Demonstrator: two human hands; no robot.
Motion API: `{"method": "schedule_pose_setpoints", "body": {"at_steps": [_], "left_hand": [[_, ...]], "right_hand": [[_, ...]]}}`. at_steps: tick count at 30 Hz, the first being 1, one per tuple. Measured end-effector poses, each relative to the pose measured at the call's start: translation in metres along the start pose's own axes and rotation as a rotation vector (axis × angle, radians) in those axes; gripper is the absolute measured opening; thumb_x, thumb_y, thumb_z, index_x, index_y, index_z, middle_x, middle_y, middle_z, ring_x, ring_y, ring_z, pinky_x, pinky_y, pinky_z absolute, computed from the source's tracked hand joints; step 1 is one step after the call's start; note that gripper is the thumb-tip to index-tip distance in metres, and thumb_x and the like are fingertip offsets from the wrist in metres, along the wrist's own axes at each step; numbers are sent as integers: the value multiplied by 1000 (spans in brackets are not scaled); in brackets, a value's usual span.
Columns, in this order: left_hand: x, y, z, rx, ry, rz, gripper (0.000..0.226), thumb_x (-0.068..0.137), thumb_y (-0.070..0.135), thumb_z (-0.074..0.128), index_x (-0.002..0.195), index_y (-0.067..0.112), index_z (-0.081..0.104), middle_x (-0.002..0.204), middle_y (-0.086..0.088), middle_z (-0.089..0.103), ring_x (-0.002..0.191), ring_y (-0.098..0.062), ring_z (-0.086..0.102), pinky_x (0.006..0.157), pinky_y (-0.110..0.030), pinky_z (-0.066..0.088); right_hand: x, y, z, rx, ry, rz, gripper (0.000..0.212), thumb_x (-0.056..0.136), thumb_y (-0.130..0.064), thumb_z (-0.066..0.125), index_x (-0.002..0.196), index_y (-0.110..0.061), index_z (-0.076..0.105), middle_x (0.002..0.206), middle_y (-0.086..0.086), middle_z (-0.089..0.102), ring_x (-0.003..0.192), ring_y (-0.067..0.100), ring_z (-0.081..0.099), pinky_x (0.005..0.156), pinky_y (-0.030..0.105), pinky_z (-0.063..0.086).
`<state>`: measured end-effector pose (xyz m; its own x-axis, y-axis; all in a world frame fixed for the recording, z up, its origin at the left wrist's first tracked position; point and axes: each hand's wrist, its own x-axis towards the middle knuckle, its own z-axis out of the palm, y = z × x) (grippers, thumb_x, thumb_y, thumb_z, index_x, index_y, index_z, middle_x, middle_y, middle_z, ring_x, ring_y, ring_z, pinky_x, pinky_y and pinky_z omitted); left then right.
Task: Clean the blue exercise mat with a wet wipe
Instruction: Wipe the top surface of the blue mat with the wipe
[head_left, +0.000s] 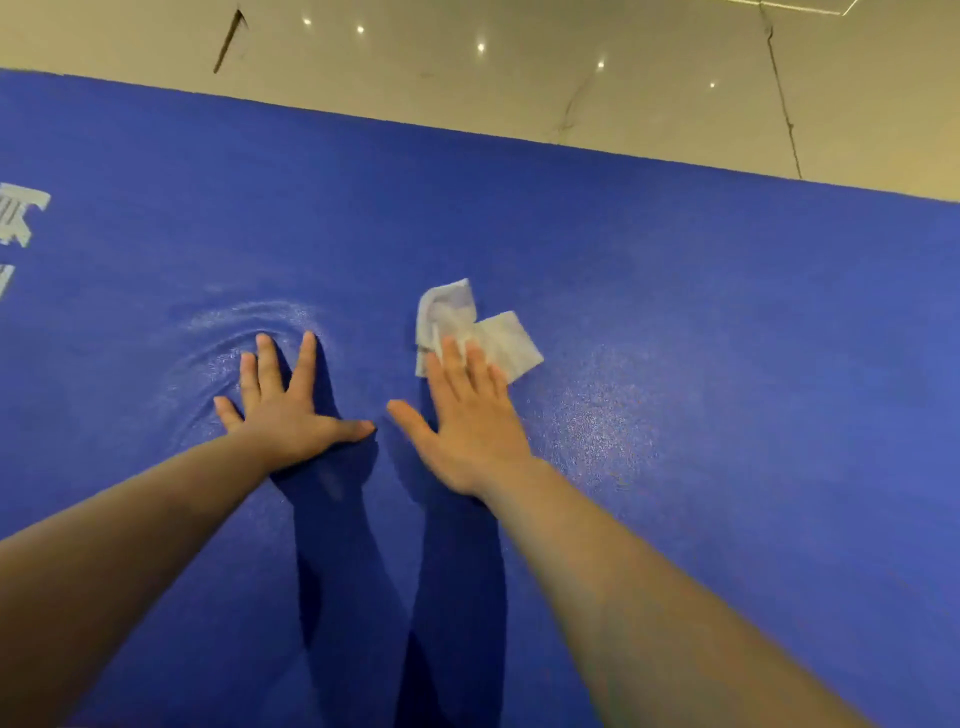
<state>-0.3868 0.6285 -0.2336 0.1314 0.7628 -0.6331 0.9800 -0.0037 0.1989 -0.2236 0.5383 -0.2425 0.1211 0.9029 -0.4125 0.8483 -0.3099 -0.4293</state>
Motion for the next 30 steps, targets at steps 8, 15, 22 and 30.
{"method": "schedule_pose_setpoints", "body": {"at_steps": [8,15,22,30], "left_hand": [[-62,-75,28,43,205,312,75,87,25,70,151,15,32,159,-10,21,145,-32,18,116,-47,23],[-123,-114,63,181,125,267,72,96,43,52,155,27,14,163,-2,6,149,-25,10,118,-42,24],[-137,-115,64,75,118,267,72,94,35,57,154,21,20,161,0,20,148,-20,20,116,-37,25],[-152,-130,70,63,187,254,63,94,35,59,150,23,32,159,8,23,147,-14,23,110,-34,35]], "right_hand": [[-45,47,7,-70,138,165,76,100,-58,26,157,-16,-2,164,3,-11,150,24,-10,121,38,-5],[-86,67,12,-38,172,461,82,97,-63,23,156,-14,-6,162,6,-20,149,28,-16,120,41,-9],[-52,-72,65,-109,-25,-57,70,102,-54,26,157,-19,0,163,2,-15,149,27,-17,118,42,-14],[-56,-44,54,-233,-76,-254,64,101,-58,19,156,-30,3,163,-11,-10,149,12,-12,120,35,-11]]}}
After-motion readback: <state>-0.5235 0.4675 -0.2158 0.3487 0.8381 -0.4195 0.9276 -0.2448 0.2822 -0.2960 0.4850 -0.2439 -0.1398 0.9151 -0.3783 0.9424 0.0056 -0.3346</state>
